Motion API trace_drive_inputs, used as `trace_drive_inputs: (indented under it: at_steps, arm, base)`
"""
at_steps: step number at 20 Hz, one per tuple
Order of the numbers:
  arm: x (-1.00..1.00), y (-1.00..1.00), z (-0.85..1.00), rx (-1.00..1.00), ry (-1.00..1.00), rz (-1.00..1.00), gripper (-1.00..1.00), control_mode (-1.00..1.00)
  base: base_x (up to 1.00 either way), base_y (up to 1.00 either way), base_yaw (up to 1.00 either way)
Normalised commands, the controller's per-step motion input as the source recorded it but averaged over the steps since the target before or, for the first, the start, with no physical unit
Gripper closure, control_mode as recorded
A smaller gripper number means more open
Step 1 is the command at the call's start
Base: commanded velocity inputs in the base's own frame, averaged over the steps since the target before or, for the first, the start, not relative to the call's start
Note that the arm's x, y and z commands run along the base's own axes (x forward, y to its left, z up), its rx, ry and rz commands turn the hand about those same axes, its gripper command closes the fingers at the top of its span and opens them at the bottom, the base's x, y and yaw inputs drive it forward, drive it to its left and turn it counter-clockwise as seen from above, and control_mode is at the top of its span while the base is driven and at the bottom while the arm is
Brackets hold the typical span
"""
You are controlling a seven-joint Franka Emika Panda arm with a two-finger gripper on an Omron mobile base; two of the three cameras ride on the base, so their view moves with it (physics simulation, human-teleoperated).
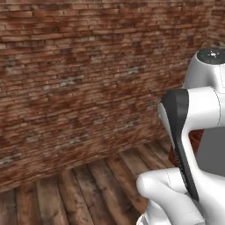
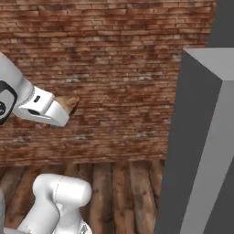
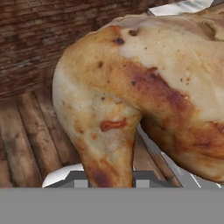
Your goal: Transport the chicken drumstick and mushroom to the fridge. Place the chicken drumstick on the rack containing meat and place the mushroom on the rack containing the vegetable, ensuring meats and vegetables are on different racks.
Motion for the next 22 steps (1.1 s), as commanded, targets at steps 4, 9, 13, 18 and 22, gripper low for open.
trace_drive_inputs:
  at_steps: [4,9,13,18,22]
  arm:
    - [0.00,0.00,0.00,0.00,0.00,0.00,1.00,1.00]
    - [0.00,0.00,0.00,0.00,0.00,0.00,1.00,1.00]
    - [0.00,0.00,0.00,0.00,0.00,0.00,1.00,1.00]
    - [0.00,0.00,0.00,0.00,0.00,0.00,1.00,1.00]
    - [0.00,0.00,0.00,0.00,0.00,0.00,1.00,1.00]
  base:
    - [0.21,0.26,-0.66]
    - [0.04,0.05,-0.96]
    - [0.39,0.57,-0.83]
    - [0.45,0.63,-0.80]
    - [0.42,0.65,-0.80]
